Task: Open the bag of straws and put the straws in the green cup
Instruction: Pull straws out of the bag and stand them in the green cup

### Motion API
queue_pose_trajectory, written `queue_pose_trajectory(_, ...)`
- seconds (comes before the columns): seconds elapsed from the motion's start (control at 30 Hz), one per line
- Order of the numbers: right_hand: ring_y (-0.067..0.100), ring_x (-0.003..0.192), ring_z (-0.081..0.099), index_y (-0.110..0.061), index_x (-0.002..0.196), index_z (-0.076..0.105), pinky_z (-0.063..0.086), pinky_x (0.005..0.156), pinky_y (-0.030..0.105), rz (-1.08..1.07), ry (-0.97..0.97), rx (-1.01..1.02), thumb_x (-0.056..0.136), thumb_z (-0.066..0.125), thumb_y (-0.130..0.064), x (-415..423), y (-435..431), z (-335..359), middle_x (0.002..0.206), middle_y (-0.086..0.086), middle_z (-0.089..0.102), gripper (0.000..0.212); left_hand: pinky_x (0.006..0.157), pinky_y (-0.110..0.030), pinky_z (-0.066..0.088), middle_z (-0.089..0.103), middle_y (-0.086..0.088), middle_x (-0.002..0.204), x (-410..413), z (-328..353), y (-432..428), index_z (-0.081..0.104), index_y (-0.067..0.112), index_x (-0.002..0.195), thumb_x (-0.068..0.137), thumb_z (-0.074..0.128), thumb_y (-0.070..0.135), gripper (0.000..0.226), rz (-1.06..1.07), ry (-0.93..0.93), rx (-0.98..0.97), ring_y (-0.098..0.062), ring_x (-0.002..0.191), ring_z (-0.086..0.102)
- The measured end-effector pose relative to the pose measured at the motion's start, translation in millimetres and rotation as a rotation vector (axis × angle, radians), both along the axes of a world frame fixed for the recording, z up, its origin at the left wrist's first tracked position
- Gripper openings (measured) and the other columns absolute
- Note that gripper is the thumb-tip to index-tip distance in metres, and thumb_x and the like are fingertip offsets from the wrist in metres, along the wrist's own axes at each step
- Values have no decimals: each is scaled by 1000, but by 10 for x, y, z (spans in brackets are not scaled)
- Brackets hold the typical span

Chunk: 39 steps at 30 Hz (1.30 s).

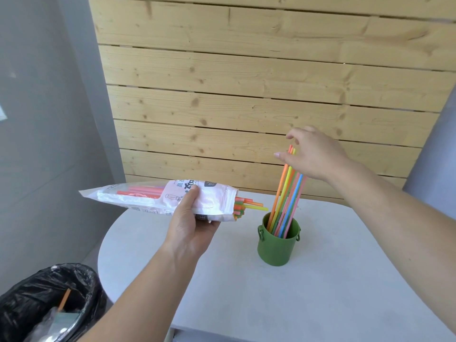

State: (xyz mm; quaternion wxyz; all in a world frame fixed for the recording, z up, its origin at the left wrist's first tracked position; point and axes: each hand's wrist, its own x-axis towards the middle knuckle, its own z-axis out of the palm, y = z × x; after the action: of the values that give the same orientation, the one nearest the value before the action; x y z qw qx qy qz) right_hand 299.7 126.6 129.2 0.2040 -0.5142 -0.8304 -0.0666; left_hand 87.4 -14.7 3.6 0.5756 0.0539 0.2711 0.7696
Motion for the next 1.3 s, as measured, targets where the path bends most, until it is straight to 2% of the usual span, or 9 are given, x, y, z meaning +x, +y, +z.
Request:
queue_pose_trajectory(0.1,33,120,49,-13,121,65,46,87,40,5,94,235,93,58,-50,75,-165,-1,117,10,60,47,107,-57,48,69,-22,132,7,36,-17,57,1,138,98,67,23,47,10,0,10,-42,123,65)
queue_pose_trajectory(0.2,30,91,55,-10,93,68,44,69,35,126,267,395,93,59,-32,68,-481,-127,90,7,62,24,107,-57,48,68,-22,133,20,88,-37,57,0,138,98,66,22,47,15,4,17,-43,123,65)
queue_pose_trajectory(0.3,24,66,53,-17,75,57,38,57,33,136,400,155,96,52,-38,-9,-857,-370,66,-4,57,31,108,-57,48,68,-23,133,44,145,-57,57,0,137,96,68,22,48,28,10,14,-42,123,65)
queue_pose_trajectory(0.43,18,59,59,-22,82,54,46,60,34,9,574,-448,95,40,-62,-132,-1095,-651,64,-1,63,45,106,-56,50,67,-24,134,104,217,-108,56,-1,139,96,68,24,51,43,20,0,-42,124,65)
queue_pose_trajectory(0.53,13,40,47,-15,88,55,39,49,25,20,877,-698,95,49,-57,-230,-1149,-764,58,2,60,43,85,-44,62,74,-16,121,189,257,-139,64,1,125,100,63,24,34,24,87,-13,-32,111,73)
queue_pose_trajectory(0.6,16,40,41,-12,86,57,33,42,22,50,1028,-754,96,56,-47,-274,-1173,-804,56,3,56,36,70,-36,63,78,-9,103,232,259,-142,68,8,112,100,62,21,18,8,119,4,-23,91,77)
queue_pose_trajectory(0.77,13,42,41,-7,89,64,32,40,21,116,1234,-780,97,63,-22,-288,-1177,-817,56,1,55,17,67,-36,62,79,-7,91,266,283,-137,68,9,104,103,59,21,15,-15,189,20,-21,81,78)
queue_pose_trajectory(0.97,13,42,41,-8,83,61,32,41,25,81,1331,-749,97,62,-15,-179,-1120,-798,62,5,51,15,107,-57,49,64,-26,138,181,255,-124,53,-1,142,93,71,25,59,37,106,14,-42,127,63)
queue_pose_trajectory(1.3,12,41,39,-6,85,63,31,38,23,109,1334,-798,93,70,-16,-138,-1108,-800,53,1,51,14,99,-52,56,68,-23,133,199,253,-133,57,-1,138,96,68,25,50,31,84,-1,-38,121,68)
